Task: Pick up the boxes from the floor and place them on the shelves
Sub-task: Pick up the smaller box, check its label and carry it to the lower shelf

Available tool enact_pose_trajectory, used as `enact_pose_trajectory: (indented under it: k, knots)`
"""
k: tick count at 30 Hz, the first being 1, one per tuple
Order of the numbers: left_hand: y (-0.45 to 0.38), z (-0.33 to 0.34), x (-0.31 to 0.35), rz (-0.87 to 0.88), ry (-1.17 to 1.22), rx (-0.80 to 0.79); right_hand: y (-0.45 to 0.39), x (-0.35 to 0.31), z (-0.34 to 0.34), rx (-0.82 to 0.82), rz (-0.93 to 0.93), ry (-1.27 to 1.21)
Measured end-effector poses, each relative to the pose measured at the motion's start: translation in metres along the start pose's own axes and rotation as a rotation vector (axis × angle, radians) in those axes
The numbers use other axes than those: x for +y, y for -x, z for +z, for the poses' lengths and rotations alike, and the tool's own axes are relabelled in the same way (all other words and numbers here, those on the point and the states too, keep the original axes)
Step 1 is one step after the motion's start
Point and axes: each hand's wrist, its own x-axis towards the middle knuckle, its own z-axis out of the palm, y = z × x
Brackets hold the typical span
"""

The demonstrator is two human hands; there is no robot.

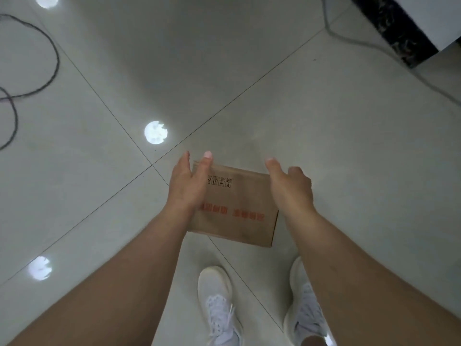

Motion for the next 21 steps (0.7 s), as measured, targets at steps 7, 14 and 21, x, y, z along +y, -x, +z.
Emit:
enact_pose_trajectory:
  k: [7, 14, 21]
  knots:
    - [-0.030, 0.015, -0.018, -0.243, 0.029, -0.008, -0.027, 0.024, 0.014, -0.089, 0.163, -0.109]
    - [-0.004, 0.004, -0.032, -0.130, 0.275, 0.110, -0.024, 0.030, -0.015, 0.057, -0.047, -0.176]
    - [0.011, 0.002, -0.035, -0.198, 0.231, -0.180, -0.009, 0.027, -0.019, -0.200, -0.121, -0.190]
